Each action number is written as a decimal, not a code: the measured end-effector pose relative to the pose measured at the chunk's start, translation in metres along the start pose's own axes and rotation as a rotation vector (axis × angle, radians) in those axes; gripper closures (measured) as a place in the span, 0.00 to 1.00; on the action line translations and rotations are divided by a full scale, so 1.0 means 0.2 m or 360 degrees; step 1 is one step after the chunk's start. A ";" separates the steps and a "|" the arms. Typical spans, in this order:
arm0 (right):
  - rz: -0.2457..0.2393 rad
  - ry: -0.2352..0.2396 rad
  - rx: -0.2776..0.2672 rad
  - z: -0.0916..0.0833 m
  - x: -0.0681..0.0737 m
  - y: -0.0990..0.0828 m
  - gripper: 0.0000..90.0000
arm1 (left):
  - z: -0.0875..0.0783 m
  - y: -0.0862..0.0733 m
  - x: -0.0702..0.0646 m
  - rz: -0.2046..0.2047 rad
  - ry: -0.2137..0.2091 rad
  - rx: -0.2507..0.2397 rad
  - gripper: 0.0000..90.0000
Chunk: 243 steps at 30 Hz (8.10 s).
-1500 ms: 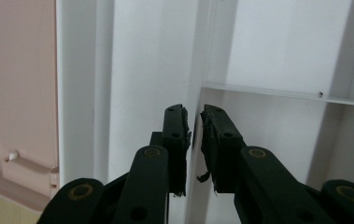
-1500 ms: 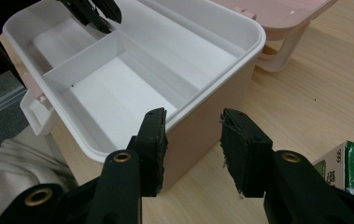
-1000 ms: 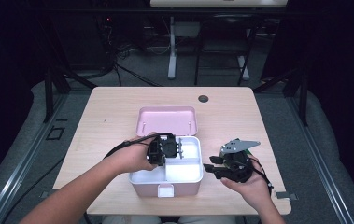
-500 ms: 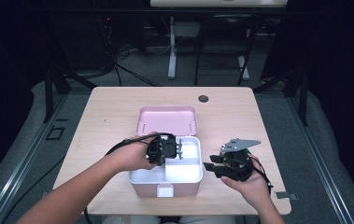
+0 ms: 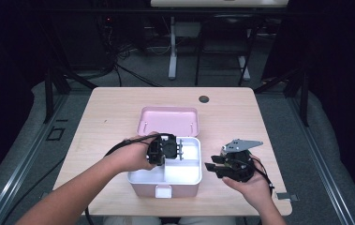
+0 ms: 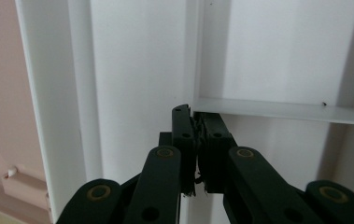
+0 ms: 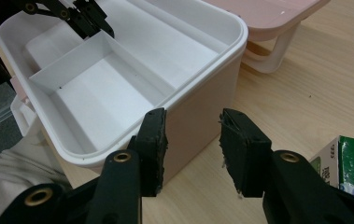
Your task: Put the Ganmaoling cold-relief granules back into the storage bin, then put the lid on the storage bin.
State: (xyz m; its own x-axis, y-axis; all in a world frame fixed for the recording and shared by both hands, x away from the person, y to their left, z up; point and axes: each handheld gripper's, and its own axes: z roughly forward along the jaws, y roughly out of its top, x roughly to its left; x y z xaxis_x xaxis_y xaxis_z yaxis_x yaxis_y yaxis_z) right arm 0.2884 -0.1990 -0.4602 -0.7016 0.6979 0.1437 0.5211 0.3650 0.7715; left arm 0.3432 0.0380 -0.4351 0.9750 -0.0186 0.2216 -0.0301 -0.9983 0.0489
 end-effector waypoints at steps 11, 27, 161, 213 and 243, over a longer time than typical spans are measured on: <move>0.0013 0.0004 -0.0017 -0.01 -0.01 -0.01 0.67 | -0.05 0.00 0.00 -0.0004 0.0014 -0.0007 0.98; 0.0015 -0.0004 -0.0033 -0.02 -0.01 -0.01 0.67 | -0.11 -0.02 0.01 -0.0052 0.0028 -0.0047 0.99; 0.0038 -0.0015 -0.0042 0.00 -0.02 -0.01 0.67 | 0.35 -1.16 0.25 -0.1299 -0.0176 0.0091 0.99; -0.0085 -0.0254 0.0309 -0.07 -0.19 0.22 0.43 | 0.25 -1.27 0.10 -0.1551 0.0025 -0.0355 0.54; 0.0242 -0.0422 0.1152 0.24 -0.57 0.19 0.00 | 0.22 -1.30 0.09 -0.1581 -0.0047 -0.0402 0.41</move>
State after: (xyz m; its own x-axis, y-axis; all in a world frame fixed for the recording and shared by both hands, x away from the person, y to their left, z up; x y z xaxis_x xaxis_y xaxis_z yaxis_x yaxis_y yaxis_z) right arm 0.4110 -0.2359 -0.4773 -0.5050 0.8631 -0.0078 0.8533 0.5006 0.1460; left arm 0.3779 0.2941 -0.4867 0.5896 0.8058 -0.0547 0.7519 -0.5229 0.4015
